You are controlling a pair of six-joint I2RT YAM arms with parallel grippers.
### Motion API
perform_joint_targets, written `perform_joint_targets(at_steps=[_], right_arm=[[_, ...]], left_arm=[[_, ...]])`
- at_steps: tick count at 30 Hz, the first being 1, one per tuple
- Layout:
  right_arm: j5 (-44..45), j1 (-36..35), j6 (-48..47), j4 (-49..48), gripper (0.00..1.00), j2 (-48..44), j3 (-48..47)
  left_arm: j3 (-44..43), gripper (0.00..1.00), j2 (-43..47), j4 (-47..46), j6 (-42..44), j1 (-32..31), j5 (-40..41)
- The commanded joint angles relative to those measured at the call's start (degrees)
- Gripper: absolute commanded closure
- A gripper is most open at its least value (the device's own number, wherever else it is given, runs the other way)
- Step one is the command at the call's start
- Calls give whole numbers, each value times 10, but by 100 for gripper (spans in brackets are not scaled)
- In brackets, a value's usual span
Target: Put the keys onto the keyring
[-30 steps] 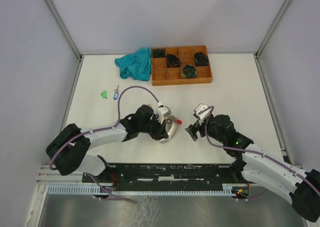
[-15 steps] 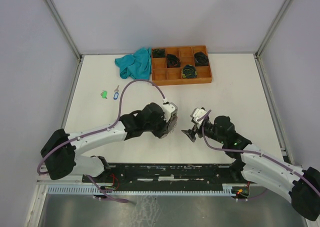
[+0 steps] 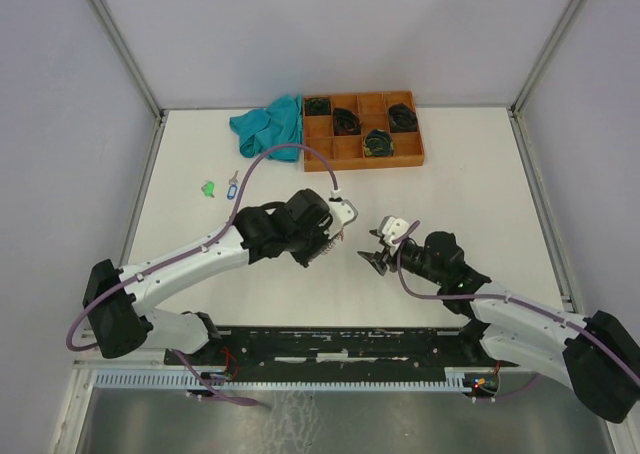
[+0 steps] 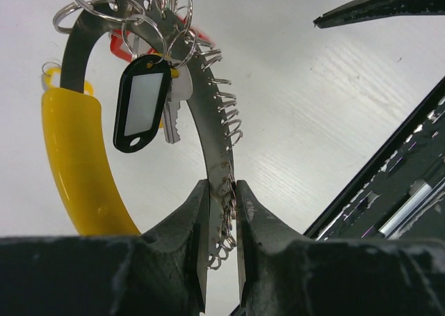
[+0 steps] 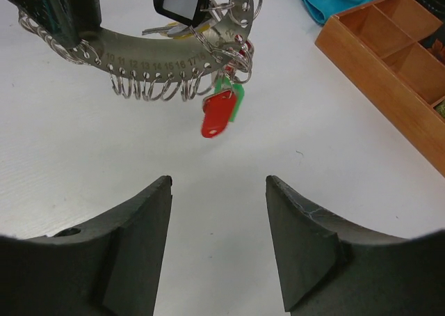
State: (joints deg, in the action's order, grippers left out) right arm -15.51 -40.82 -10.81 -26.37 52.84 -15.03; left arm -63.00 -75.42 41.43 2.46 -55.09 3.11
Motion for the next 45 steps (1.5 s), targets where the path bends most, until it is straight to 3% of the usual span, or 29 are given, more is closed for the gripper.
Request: perform_joint_targets(at_steps=[1, 11, 27, 45], right_arm=[[-13, -2, 8, -127, 36, 32, 11], [-26, -22, 15, -241, 47, 121, -1], [-14, -57, 12, -317, 65, 195, -28], [8, -64, 11, -322, 75, 222, -34]], left_arm=[[-51, 97, -3, 42, 64, -3, 20], [-56, 97, -4, 45, 67, -3, 7], [-53, 97, 6, 37, 68, -3, -25], [-49, 97, 17, 32, 70, -3, -50]])
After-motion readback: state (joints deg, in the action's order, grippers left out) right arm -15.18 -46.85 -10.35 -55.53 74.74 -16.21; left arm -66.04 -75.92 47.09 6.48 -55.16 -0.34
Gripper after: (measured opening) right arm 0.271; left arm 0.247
